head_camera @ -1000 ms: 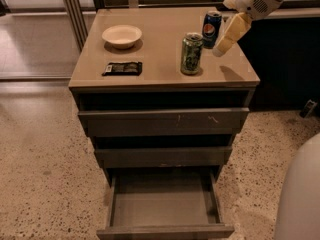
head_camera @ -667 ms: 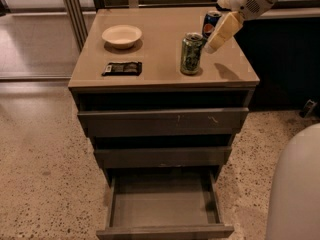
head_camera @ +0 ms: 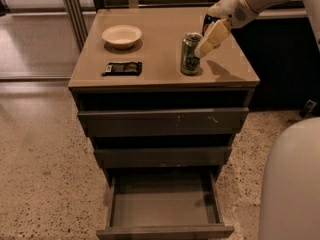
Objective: Place green can into bottom drawer
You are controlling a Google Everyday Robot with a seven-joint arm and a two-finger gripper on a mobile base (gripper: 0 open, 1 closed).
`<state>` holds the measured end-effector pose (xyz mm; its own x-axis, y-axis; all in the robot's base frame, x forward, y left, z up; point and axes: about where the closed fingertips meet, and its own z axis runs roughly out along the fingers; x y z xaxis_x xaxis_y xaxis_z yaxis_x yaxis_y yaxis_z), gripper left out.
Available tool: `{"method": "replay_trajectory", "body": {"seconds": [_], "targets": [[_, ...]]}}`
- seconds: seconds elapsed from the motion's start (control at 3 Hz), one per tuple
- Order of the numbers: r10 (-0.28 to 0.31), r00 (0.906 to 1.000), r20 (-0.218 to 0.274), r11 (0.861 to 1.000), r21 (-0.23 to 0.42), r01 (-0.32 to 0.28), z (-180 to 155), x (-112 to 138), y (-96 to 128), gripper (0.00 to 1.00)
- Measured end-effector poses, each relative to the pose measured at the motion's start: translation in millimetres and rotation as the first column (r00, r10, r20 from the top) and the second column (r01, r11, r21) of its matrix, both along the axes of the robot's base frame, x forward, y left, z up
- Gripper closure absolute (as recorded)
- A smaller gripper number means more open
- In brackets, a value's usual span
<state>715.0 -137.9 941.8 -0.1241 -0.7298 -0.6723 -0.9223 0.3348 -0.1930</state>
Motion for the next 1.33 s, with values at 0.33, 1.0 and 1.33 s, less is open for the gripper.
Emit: {"method": "replay_trajectory", "body": {"seconds": [0.33, 1.0, 1.33], "targets": [[-0.022, 0.9998, -0.004, 1.0, 0.005, 0.022, -14.6, 6.6, -3.7, 0.0], [-0.064, 0.9979, -0.007, 0.997, 0.039, 0.064, -38.0, 23.1, -3.5, 0.0], [-0.072, 0.9973, -0.015, 0.994, 0.076, 0.073, -43.4, 30.7, 4.6, 0.0]]}}
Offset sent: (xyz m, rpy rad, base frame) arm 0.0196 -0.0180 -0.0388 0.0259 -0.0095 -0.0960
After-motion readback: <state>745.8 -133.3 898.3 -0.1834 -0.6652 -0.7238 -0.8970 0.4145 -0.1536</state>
